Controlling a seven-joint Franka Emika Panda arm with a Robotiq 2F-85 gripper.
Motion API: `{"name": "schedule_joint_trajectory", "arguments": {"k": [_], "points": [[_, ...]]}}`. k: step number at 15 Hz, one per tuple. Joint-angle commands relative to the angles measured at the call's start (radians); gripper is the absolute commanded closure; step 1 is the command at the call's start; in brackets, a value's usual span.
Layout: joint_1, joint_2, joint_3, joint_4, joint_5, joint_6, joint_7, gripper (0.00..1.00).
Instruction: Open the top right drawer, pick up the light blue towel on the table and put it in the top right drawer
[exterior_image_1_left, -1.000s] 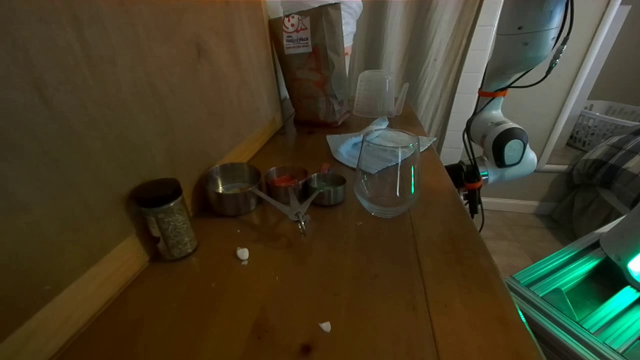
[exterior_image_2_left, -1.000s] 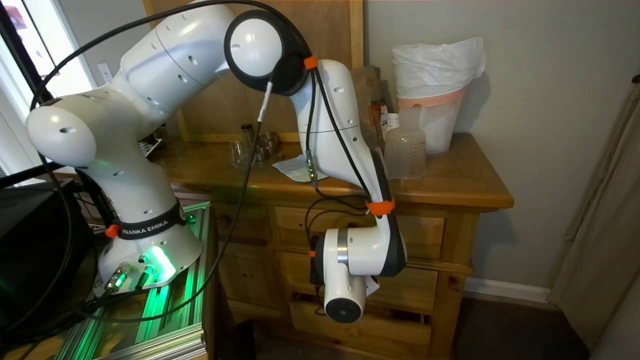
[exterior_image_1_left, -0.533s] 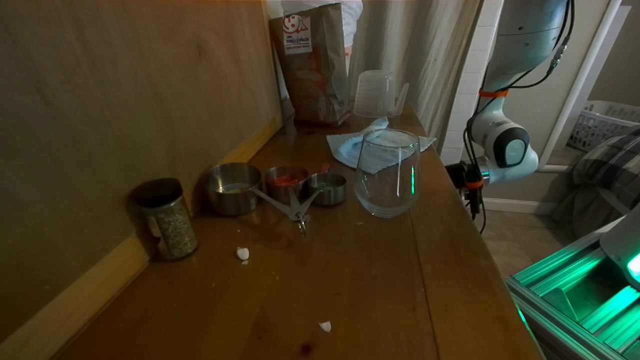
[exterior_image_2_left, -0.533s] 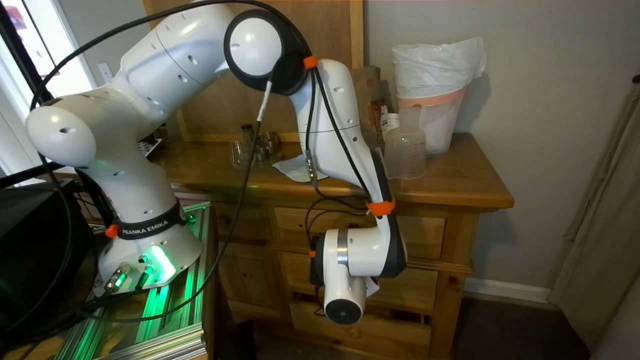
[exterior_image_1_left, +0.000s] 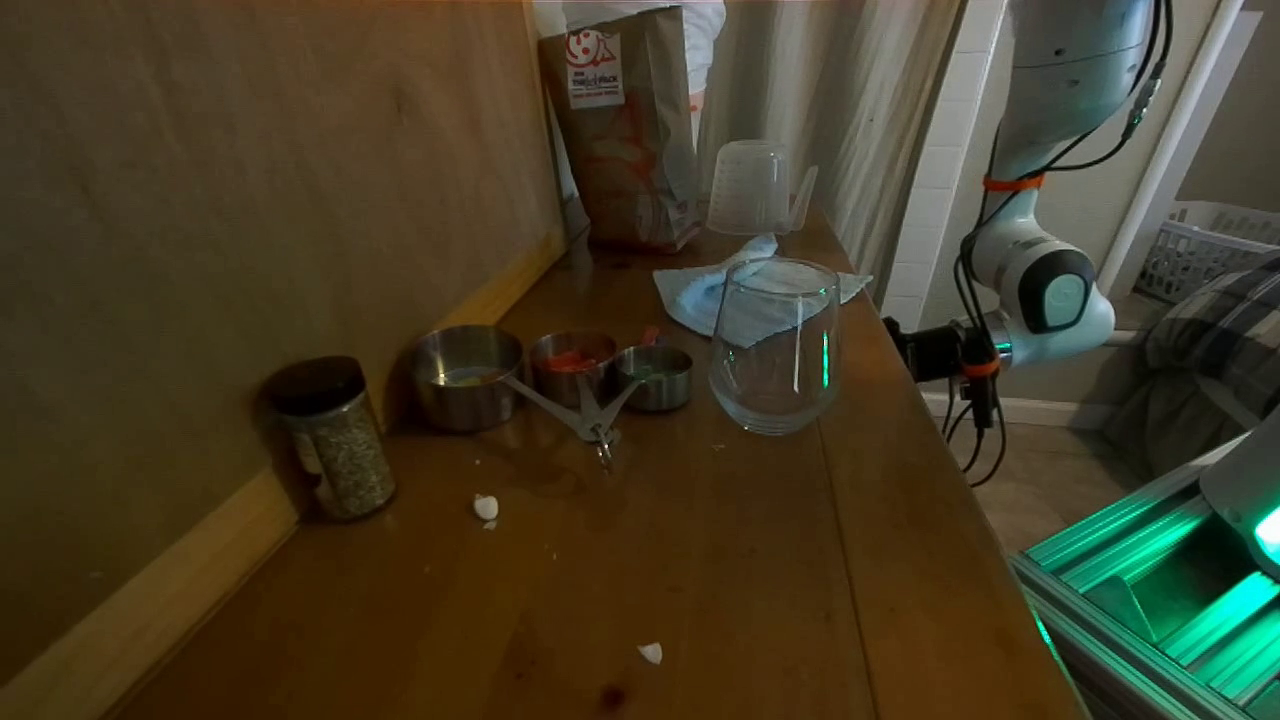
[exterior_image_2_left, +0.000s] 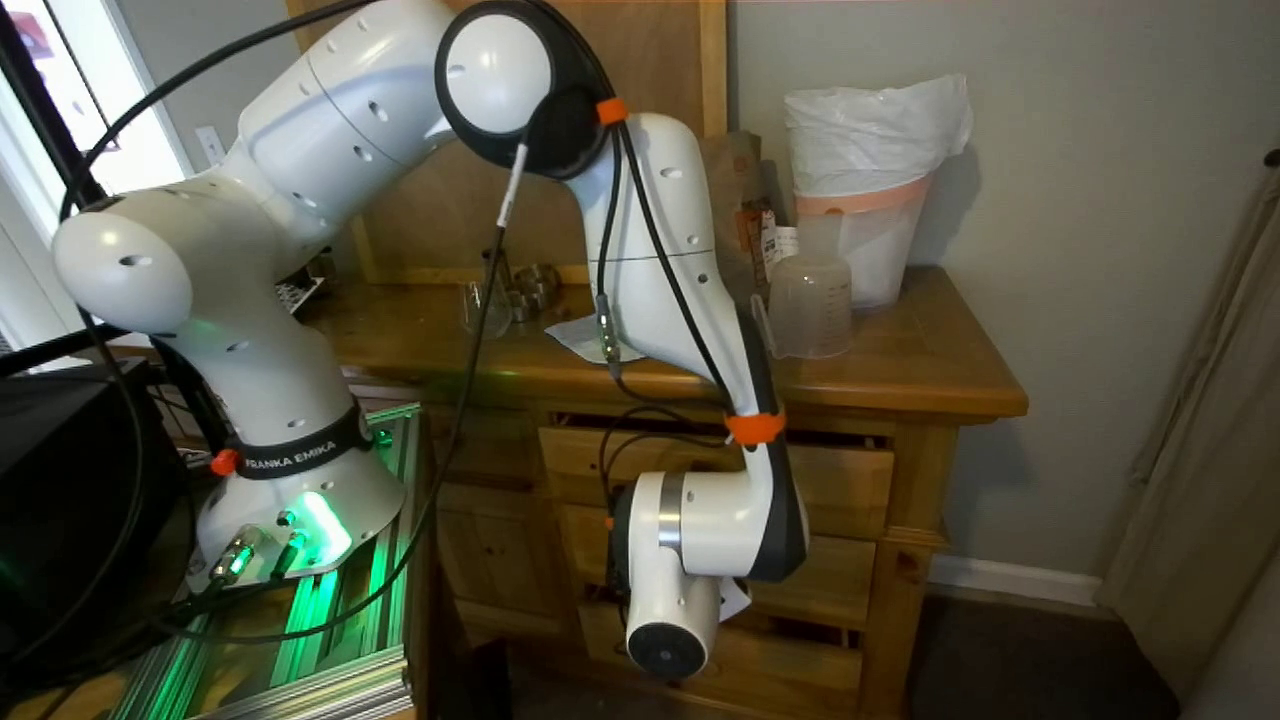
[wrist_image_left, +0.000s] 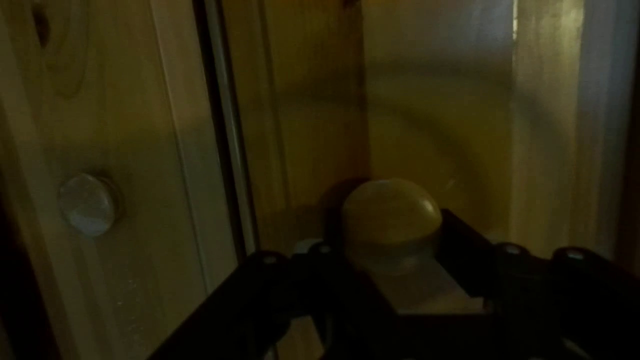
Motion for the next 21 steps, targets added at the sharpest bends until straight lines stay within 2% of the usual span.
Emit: {"name": "schedule_joint_trajectory", "arguments": {"k": [1,8,12,13,14,18,21], "points": [[-0.011,-0.065,-0.058,-0.068,-0.024,-0.015,-0.029,0.76],[-0.028,-0.136,-0.156,-0.128,-0.075,-0.006,-0.062,0.76],[-0.045,-0.173,-0.177,-0.135,-0.111,0.007,-0.058,0.76],[-0.05,-0.181,-0.176,-0.136,-0.117,0.009,-0.057,0.43],[-0.054,-0.185,-0.173,-0.136,-0.123,0.007,-0.056,0.24],[-0.041,-0.22,-0.164,-0.162,-0.151,0.014,-0.058,0.0],[0.003,-0.303,-0.178,-0.231,-0.18,0.058,-0.099,0.0]]}}
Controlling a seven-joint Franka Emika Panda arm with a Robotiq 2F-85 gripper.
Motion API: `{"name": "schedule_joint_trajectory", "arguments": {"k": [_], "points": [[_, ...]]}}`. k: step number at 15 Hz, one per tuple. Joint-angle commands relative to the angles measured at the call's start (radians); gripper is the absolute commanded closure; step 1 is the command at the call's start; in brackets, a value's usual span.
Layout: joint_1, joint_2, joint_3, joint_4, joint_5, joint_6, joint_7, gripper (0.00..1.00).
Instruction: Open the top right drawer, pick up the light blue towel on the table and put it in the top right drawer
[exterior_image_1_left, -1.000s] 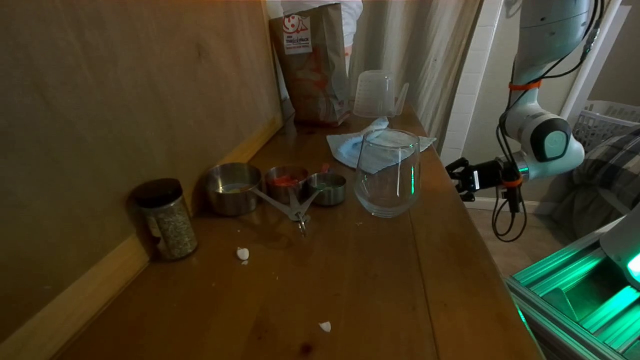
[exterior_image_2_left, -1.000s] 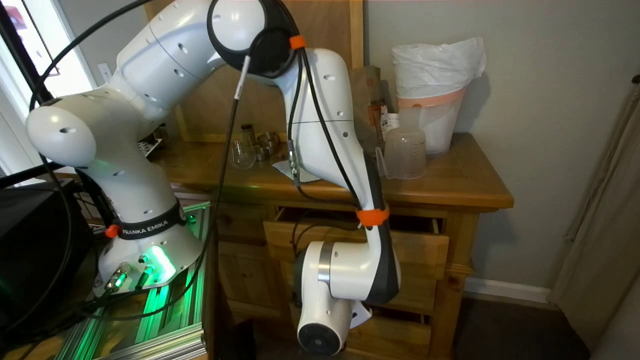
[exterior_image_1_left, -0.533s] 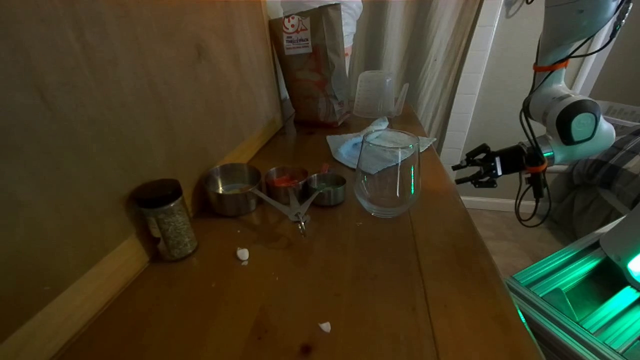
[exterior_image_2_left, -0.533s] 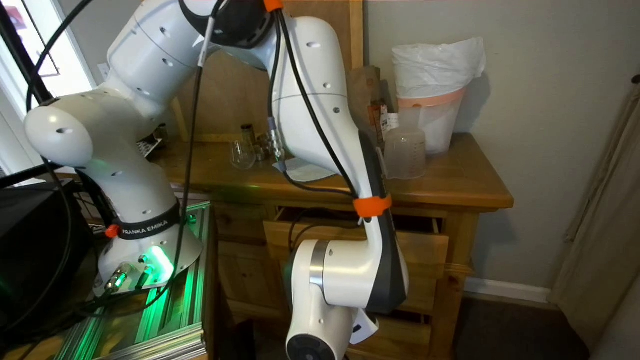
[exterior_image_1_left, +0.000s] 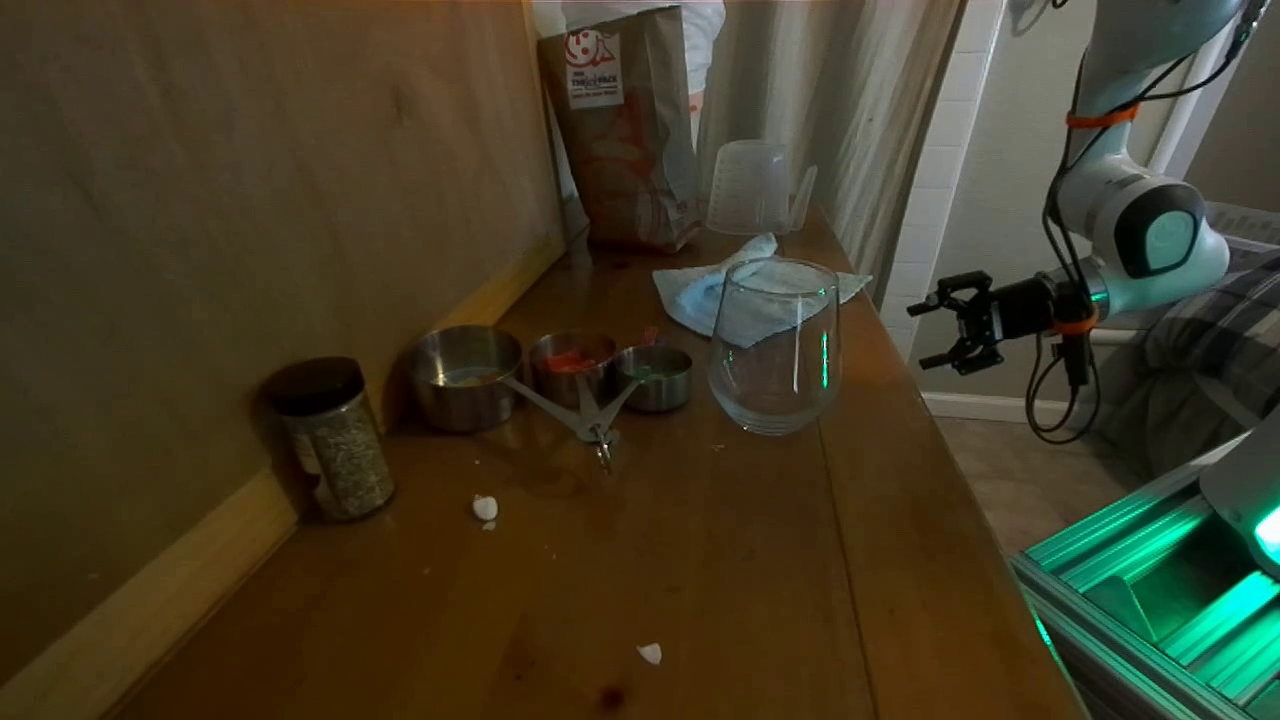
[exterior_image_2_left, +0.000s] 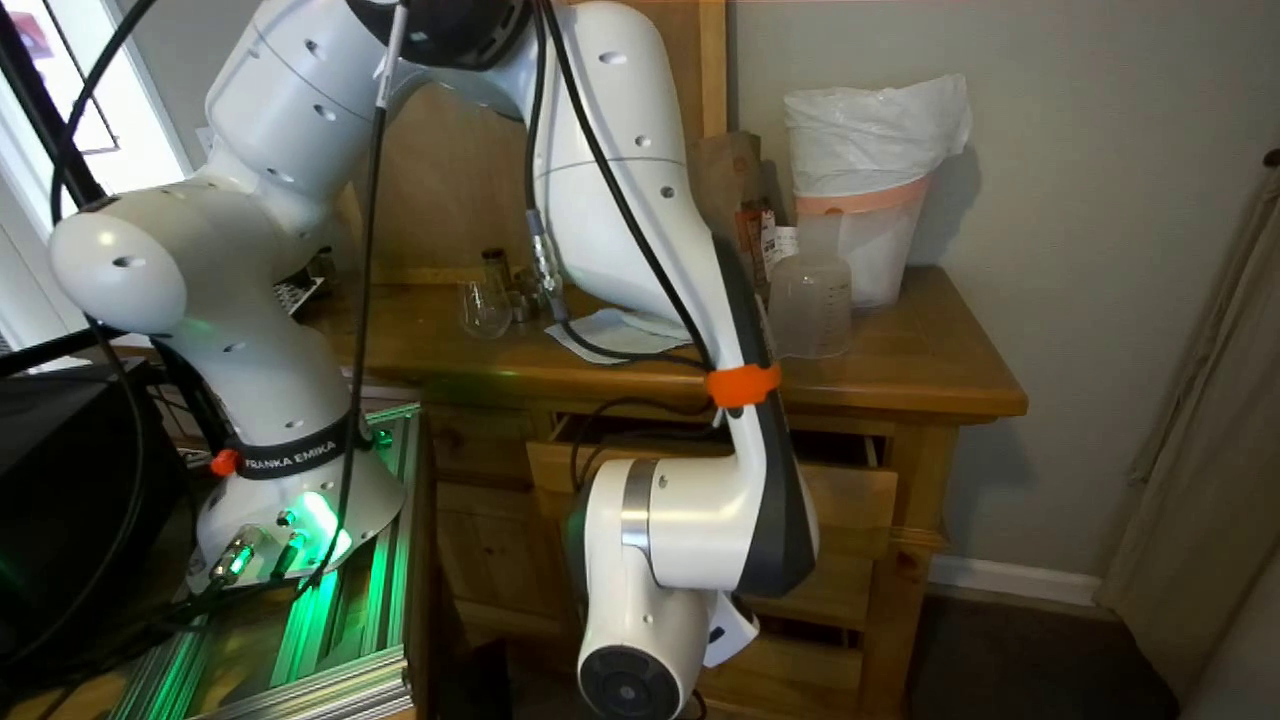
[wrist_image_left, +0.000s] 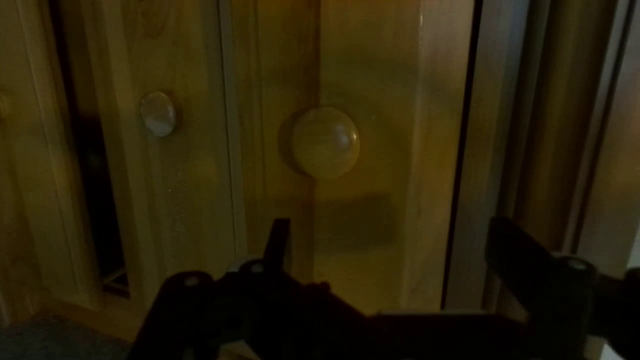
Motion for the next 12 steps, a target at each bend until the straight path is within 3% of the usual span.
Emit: {"name": "schedule_joint_trajectory", "arguments": {"k": [1,4,5,9,12], "points": [[0.059,-0.157,-0.013,-0.129,-0.071,0.083,-0.054,0.0],[0.133,-0.318,-0.025,-0.254,-0.147,0.214,-0.112,0.0],[0.202,-0.369,-0.069,-0.301,-0.149,0.234,-0.131,0.0],[0.368,-0.579,-0.168,-0.423,-0.207,0.396,-0.167,0.0],[0.461,-0.739,-0.214,-0.491,-0.288,0.543,-0.179,0.0]]}}
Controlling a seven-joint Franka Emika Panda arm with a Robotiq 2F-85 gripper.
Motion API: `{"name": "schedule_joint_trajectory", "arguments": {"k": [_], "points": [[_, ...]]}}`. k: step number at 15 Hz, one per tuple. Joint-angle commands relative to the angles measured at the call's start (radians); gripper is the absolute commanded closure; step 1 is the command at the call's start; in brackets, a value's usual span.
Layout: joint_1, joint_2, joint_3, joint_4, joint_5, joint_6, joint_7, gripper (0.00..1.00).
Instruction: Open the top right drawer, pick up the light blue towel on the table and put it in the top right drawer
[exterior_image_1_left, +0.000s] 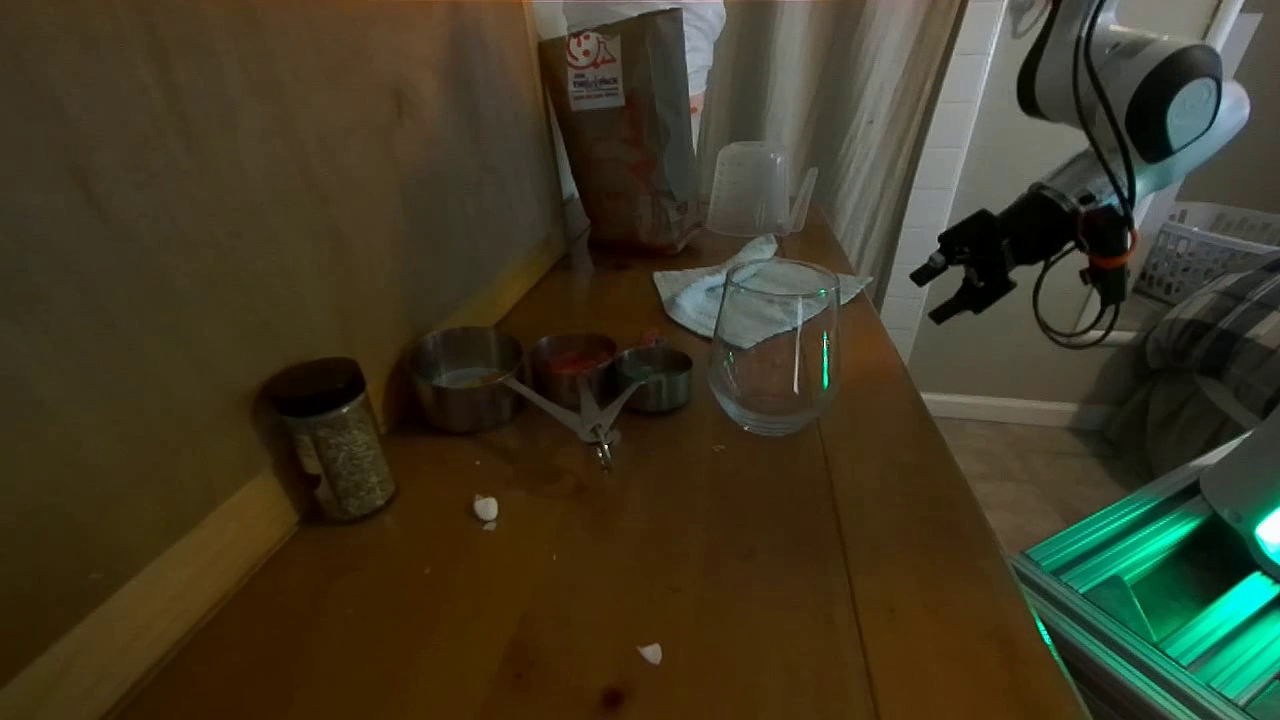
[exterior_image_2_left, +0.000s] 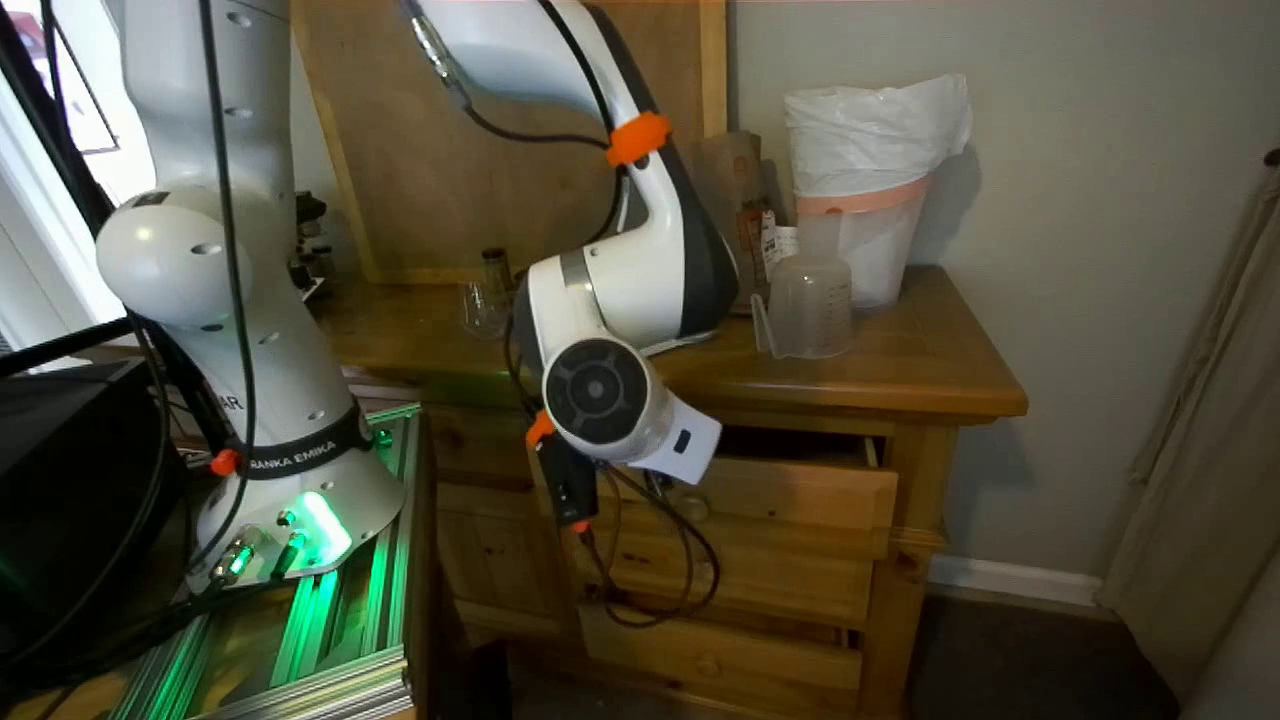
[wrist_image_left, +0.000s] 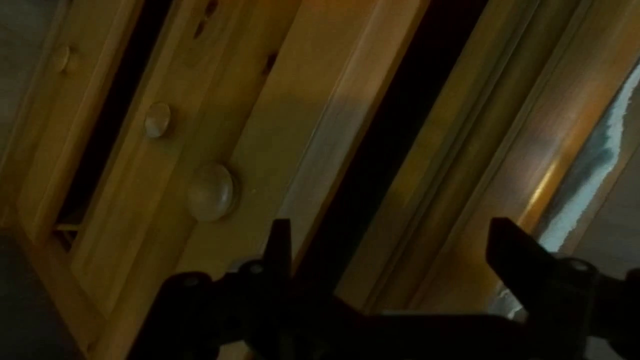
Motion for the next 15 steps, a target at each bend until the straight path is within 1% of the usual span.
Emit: {"name": "schedule_joint_trajectory", "arguments": {"k": [1,2,3,5,7,8,9,11,12,15], "points": [[0.112,-0.251,-0.061,-0.128,-0.113,0.185,-0.021,0.0],[0.136,-0.305,-0.061,-0.15,-0.13,0.231,-0.029,0.0],[-0.042,-0.177,0.089,-0.071,-0.097,0.167,-0.002,0.0],[-0.015,-0.254,0.092,-0.109,-0.113,0.212,-0.005,0.0],[-0.011,-0.284,0.092,-0.129,-0.113,0.222,-0.01,0.0],[-0.005,-0.284,0.097,-0.124,-0.118,0.213,-0.037,0.0],[-0.005,-0.323,0.134,-0.139,-0.152,0.252,-0.06,0.0],[-0.051,-0.376,0.241,-0.163,-0.193,0.291,-0.076,0.0],[-0.062,-0.398,0.285,-0.171,-0.212,0.305,-0.08,0.0],[-0.079,-0.445,0.39,-0.184,-0.249,0.333,-0.113,0.0]]}}
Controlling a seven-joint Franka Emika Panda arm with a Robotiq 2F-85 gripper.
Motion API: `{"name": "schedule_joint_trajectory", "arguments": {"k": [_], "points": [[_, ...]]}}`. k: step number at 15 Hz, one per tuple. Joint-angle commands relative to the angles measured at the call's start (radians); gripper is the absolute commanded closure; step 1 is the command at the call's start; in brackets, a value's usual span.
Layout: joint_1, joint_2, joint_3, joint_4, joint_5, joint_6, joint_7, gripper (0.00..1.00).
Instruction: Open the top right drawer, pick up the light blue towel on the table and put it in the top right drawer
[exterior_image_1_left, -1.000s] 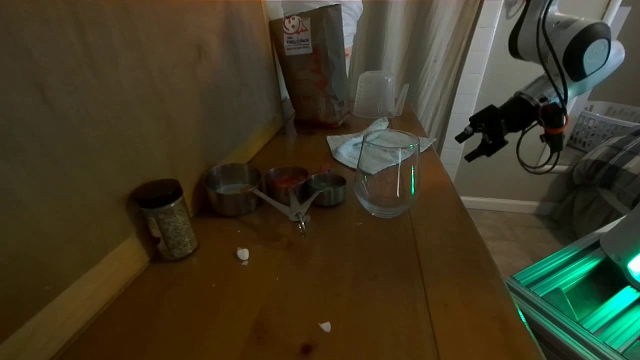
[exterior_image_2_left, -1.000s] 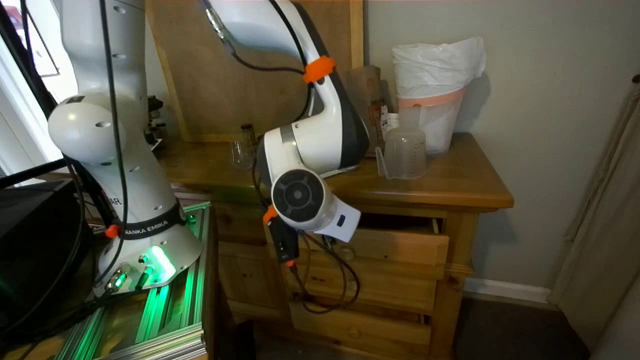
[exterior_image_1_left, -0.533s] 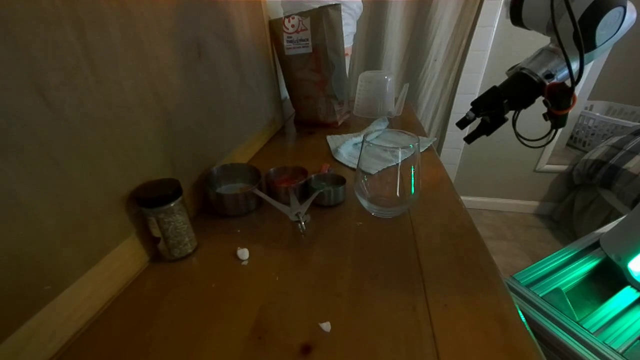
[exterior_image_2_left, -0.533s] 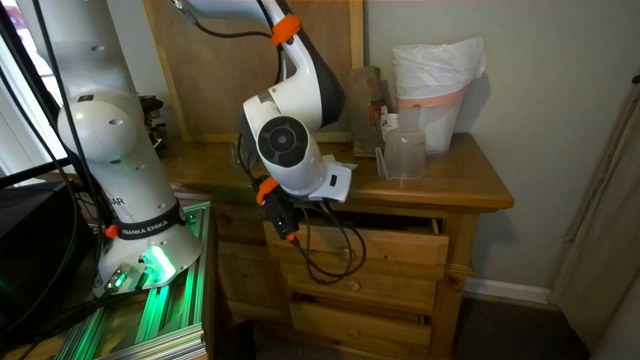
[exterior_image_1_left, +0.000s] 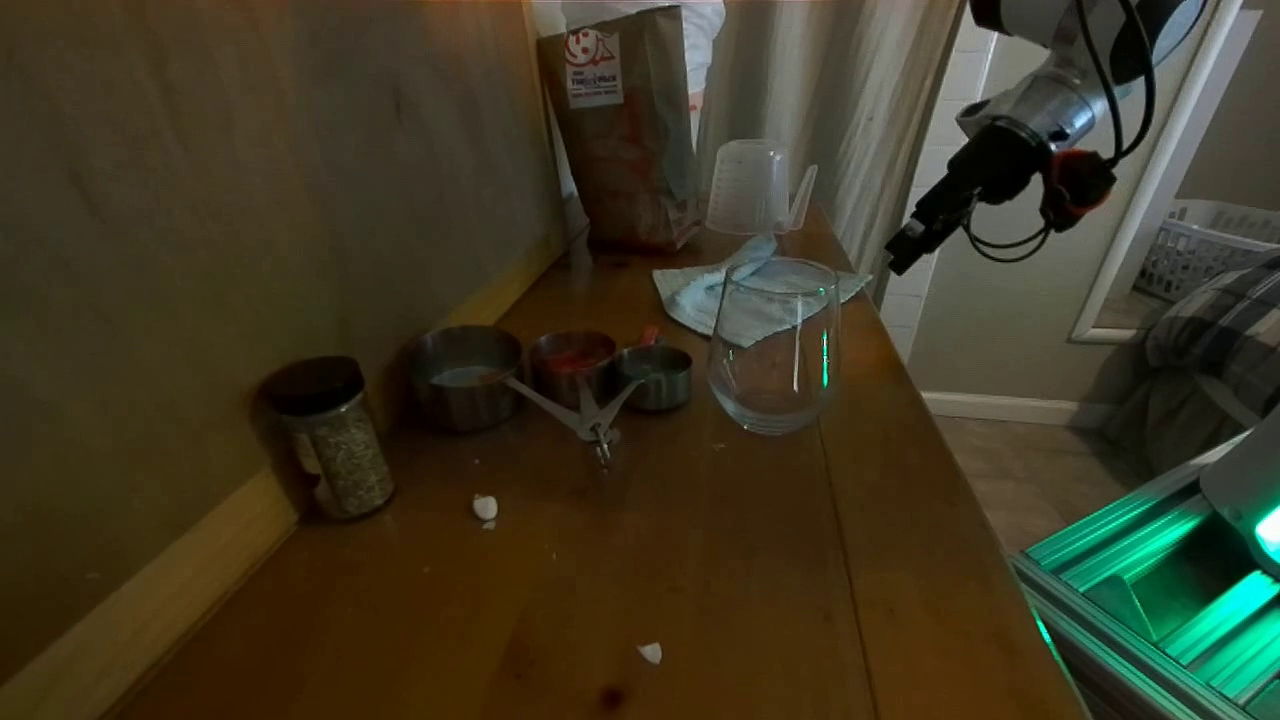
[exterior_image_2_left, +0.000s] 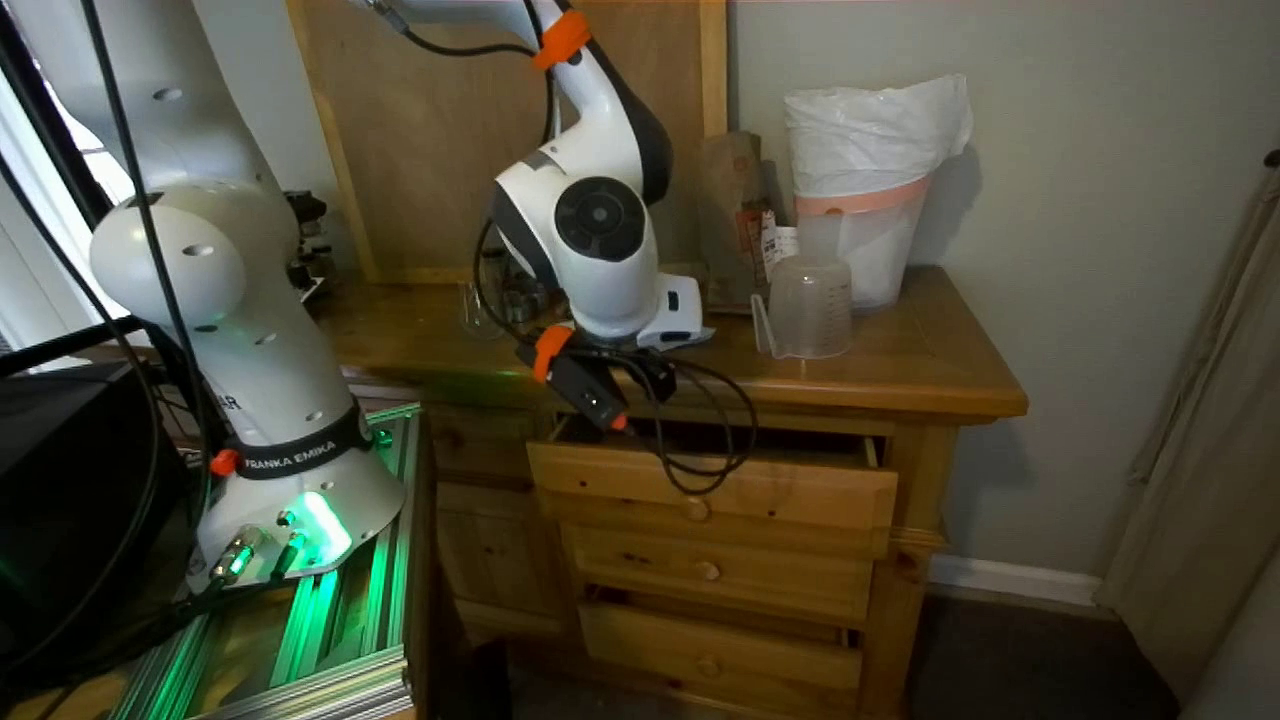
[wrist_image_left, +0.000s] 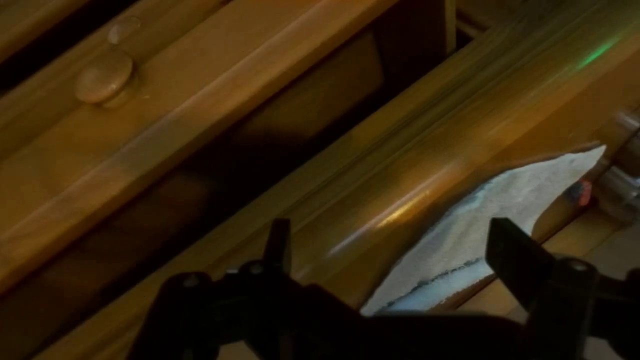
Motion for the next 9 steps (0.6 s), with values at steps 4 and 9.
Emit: {"name": "schedule_joint_trajectory", "arguments": {"k": [4,9], "points": [[-0.029,-0.102,0.169,-0.018,-0.049,0.025,-0.125,0.0],[0.0,-0.078,0.243,-0.011,0.041,0.05,-0.31,0.0]]}}
